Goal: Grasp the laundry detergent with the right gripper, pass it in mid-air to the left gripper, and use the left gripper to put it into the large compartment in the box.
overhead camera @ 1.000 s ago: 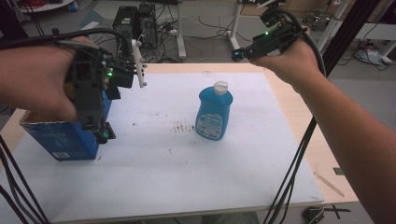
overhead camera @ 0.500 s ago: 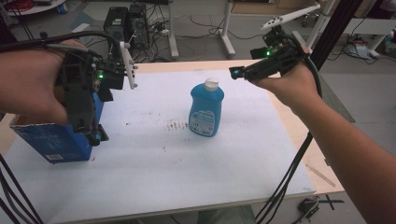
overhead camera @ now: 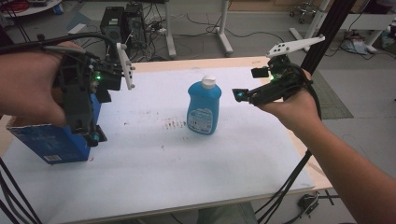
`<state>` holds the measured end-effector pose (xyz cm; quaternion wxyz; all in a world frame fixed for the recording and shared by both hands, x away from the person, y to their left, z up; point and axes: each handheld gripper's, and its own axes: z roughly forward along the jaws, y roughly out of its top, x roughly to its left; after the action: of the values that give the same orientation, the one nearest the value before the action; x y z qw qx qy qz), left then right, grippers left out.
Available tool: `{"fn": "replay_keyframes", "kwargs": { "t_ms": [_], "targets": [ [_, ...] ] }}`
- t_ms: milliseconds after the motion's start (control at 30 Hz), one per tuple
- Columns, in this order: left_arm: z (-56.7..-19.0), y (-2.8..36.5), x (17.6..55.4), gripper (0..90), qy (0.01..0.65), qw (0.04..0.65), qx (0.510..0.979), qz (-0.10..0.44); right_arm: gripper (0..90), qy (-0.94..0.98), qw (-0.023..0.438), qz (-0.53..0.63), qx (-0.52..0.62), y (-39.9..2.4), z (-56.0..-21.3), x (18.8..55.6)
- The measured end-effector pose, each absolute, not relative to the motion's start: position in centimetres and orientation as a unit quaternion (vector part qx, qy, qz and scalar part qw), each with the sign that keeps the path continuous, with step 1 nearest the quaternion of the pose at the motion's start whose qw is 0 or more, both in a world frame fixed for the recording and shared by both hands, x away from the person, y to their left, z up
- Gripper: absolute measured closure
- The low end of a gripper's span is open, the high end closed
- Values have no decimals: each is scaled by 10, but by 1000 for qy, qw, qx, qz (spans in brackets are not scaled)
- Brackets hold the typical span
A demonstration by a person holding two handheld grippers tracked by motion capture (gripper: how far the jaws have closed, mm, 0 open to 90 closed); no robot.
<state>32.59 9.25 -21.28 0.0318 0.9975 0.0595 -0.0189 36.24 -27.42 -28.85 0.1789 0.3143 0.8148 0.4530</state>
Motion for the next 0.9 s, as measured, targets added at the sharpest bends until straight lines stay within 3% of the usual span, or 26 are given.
{"fn": "replay_keyframes", "kwargs": {
  "t_ms": [567, 900],
  "targets": [
    [-217, 95, 331, 17, 66, 26, 997, -22, 15, 793, 171, 485, 328, -275, -363, 366],
    [-217, 96, 332, 17, 67, 24, 997, -23, 15, 802, 133, 489, 317, -260, -397, 376]
  ]
}}
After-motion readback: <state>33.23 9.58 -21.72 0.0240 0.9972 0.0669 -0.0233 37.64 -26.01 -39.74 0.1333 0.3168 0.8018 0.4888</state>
